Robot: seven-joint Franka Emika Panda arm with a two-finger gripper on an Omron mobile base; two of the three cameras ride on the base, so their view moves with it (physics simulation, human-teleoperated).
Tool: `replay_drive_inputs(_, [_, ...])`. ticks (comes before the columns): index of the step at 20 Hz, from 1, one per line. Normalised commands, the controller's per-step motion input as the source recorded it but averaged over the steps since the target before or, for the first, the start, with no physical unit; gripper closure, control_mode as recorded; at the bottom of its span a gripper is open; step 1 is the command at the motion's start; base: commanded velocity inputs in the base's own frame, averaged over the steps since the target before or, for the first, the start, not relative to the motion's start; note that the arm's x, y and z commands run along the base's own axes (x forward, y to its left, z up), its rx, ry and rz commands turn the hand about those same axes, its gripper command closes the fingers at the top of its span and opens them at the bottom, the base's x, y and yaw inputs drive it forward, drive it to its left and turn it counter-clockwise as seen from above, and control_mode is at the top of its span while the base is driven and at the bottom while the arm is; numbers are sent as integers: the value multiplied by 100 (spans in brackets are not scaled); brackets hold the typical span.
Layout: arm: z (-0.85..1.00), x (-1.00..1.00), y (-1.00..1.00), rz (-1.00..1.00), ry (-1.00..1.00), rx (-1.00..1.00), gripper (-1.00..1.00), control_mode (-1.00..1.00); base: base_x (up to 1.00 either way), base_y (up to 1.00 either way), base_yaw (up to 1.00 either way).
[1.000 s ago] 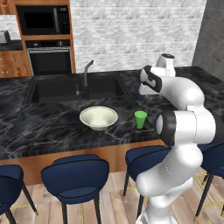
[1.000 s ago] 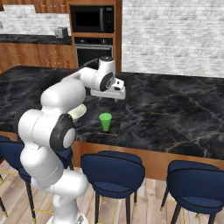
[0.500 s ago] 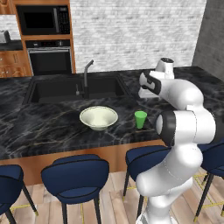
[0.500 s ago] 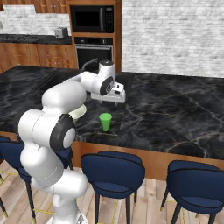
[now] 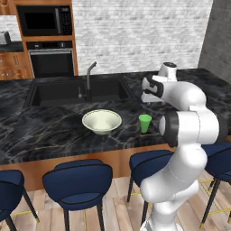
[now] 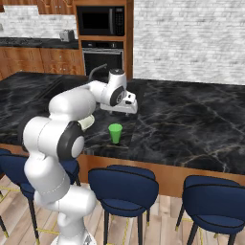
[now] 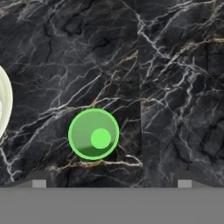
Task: Place the cup inside the bowl on the dining table and move the bowl to any counter.
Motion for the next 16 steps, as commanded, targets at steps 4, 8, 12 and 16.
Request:
replay_drive_inputs(4, [-8,13,0,0,0,0,-100,-100,0,0,0])
replay_drive_inputs(8, [-12,4,0,0,0,0,-100,-100,0,0,0])
replay_drive_inputs(12, [-15,1,0,0,0,0,-100,-100,0,0,0])
replay_drive_inputs(16, [-17,1,0,0,0,0,-100,-100,0,0,0])
